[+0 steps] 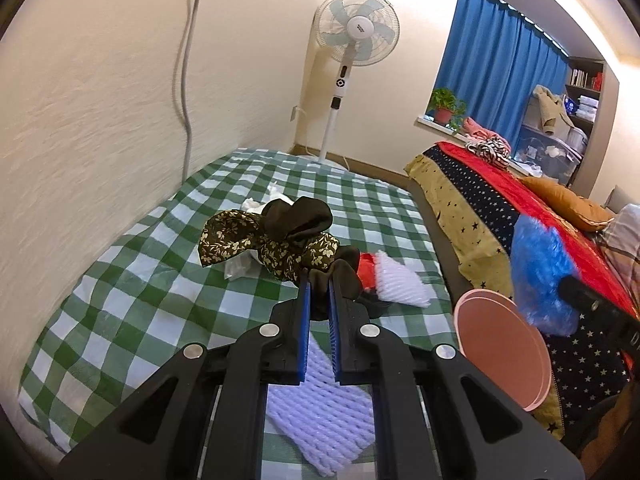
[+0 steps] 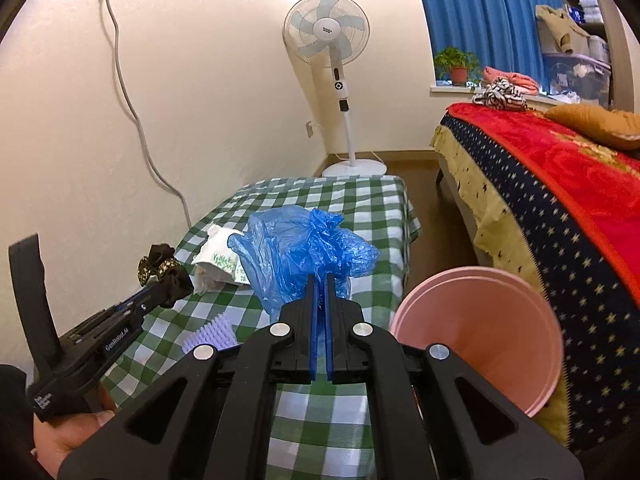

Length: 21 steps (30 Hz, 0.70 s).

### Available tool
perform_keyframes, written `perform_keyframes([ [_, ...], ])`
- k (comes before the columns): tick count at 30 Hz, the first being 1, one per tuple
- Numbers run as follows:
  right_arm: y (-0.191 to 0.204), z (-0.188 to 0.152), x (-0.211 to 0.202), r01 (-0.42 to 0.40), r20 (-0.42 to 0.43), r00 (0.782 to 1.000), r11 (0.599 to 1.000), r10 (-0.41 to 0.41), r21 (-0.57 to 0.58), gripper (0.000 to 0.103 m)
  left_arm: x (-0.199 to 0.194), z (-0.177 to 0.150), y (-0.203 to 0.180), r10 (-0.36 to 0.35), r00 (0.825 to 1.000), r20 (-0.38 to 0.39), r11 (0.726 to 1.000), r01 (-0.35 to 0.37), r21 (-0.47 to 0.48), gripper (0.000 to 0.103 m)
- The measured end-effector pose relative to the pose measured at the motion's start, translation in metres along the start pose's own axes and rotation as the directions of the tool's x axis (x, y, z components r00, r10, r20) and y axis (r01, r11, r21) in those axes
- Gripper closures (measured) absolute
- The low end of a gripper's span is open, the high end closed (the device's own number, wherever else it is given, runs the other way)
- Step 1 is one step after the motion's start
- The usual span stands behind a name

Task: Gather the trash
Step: 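Carry the blue bag and brown cloth over the pink bin with both tools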

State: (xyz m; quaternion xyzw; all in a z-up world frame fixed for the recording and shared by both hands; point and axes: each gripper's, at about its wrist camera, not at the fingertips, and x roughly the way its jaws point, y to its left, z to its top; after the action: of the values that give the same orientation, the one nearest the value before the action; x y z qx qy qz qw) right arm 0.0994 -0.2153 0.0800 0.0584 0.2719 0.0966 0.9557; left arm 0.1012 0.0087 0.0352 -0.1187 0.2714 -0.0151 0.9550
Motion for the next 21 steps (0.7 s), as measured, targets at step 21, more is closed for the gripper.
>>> perform_keyframes([
  [21, -0.073, 0.028, -0.019, 0.156, 0.059, 0.986, 0.987, -0.158, 0.033, 0.1, 0.007, -0.002, -0.051, -0.094, 0.995, 0.018, 0.989, 0.092, 0.116, 0.095],
])
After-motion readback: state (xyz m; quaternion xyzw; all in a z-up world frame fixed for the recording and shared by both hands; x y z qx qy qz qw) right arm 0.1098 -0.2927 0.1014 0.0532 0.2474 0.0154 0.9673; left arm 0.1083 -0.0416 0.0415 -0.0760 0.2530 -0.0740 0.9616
